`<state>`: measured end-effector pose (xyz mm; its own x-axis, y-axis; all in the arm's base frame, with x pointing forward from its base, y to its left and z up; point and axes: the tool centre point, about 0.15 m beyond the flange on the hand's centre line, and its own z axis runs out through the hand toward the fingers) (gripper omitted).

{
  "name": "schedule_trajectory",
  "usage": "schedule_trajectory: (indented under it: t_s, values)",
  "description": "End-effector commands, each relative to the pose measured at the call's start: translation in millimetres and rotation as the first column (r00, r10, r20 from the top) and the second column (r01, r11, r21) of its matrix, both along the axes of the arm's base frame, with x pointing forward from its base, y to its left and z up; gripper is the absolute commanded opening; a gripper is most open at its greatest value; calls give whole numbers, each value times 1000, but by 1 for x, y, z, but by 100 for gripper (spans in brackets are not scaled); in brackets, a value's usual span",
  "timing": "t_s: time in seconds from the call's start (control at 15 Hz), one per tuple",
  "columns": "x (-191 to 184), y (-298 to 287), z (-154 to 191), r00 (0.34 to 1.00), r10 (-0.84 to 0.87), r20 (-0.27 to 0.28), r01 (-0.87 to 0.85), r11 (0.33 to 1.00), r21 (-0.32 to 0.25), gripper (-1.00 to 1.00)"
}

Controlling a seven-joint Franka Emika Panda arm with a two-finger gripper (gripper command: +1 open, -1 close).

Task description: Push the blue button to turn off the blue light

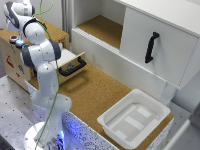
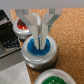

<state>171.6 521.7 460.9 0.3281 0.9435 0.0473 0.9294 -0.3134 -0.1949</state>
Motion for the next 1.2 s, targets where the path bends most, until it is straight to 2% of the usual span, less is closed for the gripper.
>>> schedule_trajectory:
  t_s: [0.0, 0.07, 0.13, 0.6, 0.67, 0.87, 1.13]
  values:
    - [10, -1, 23, 997, -17, 81, 20, 999, -27, -100]
    - [14, -7, 39, 994, -43, 105, 45, 999, -16, -100]
    - [16, -10, 45, 992, -57, 110, 59, 998, -19, 100]
    - [16, -10, 45, 992, -57, 110, 59, 998, -19, 100]
    - [15, -7, 35, 996, -46, 73, 45, 999, 18, 100]
    - [27, -38, 38, 992, -83, 96, 78, 995, 60, 100]
    - [66, -119, 53, 965, -253, 76, 238, 958, 159, 100]
